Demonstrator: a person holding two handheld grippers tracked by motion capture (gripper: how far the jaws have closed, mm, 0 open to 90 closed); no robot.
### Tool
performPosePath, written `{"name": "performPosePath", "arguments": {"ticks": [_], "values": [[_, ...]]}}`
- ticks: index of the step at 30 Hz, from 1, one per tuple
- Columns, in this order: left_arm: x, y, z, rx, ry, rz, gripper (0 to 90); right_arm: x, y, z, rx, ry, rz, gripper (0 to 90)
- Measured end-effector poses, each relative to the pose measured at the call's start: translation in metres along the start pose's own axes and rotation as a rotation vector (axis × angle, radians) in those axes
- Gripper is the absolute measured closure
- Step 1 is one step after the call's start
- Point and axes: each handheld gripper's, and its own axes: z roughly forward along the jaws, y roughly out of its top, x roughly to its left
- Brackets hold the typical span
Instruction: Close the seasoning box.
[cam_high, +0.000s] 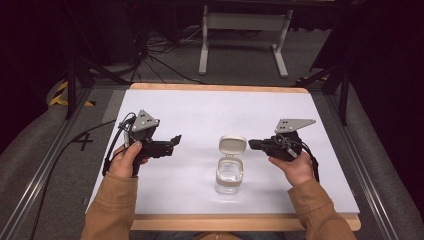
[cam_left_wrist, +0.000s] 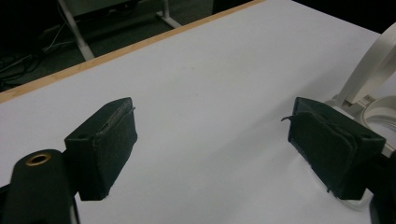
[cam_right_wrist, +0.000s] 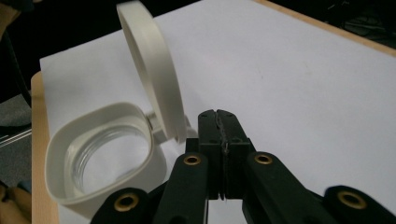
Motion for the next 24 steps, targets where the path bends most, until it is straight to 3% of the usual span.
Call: {"name": "performPosePath", "arguments": {"ticks": [4, 9, 24], "values": [[-0.0006, -0.0024, -0.0001, 0.005, 0.005, 0.001, 15.6, -0.0016, 0.0079, 0.0039, -0.007, 0.001, -0.006, 88.8], [-0.0022, -0.0035, -0.0017, 0.011, 0.002, -0.005, 15.6, -0.0019, 0.007, 0.0094, 0.011, 0.006, 0.01, 88.1], [-0.0027, -0.0021, -0.0026, 0.007, -0.003, 0.002, 15.6, 0.0035, 0.0074, 0.0102, 0.025, 0.014, -0.015, 88.4]]}}
